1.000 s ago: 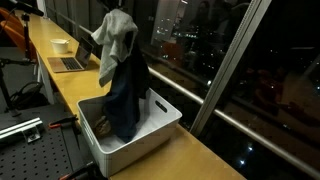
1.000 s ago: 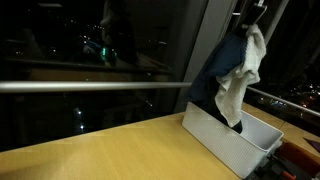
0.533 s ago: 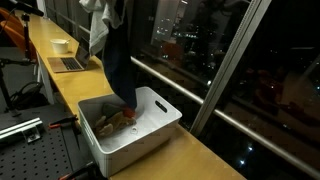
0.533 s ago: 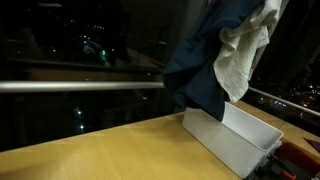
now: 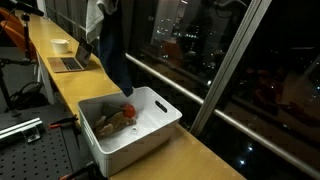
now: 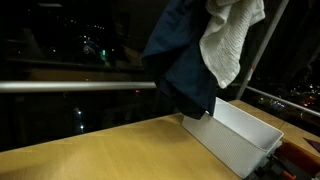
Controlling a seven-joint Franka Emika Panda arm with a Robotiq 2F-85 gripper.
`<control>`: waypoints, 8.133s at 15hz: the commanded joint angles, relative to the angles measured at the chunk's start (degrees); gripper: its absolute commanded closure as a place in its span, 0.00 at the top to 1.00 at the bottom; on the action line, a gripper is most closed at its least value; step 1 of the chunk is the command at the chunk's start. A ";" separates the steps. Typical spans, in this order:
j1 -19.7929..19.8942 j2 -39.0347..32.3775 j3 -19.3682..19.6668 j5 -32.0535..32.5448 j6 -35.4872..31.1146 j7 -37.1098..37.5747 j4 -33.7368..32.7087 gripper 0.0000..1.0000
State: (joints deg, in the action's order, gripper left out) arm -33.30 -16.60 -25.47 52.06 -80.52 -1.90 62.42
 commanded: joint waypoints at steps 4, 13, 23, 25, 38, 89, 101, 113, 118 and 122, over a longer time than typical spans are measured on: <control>-9.79 -14.70 0.39 6.59 5.57 -3.59 -19.08 0.03; 0.27 -12.80 1.57 -4.24 1.06 0.63 -8.91 0.03; 24.19 -5.45 -0.08 -28.17 -27.83 0.84 22.01 0.03; 25.89 -5.58 -0.30 -30.59 -33.23 0.29 27.03 0.03; 18.50 -4.15 9.70 -37.44 -53.09 -4.88 47.96 0.47; 35.95 -5.23 19.20 -47.72 -81.26 -14.33 77.18 0.20; 30.57 20.07 19.97 -40.40 -62.59 -9.86 70.62 0.04; 18.19 3.31 11.53 -35.32 -49.47 -5.66 46.88 0.46; 20.34 1.75 12.74 -38.34 -50.71 -8.13 48.49 0.81; 23.40 2.79 14.03 -41.18 -51.94 -10.28 50.79 1.00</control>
State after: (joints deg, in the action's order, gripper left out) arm -11.68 -15.17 -12.55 13.48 -131.98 -9.55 111.62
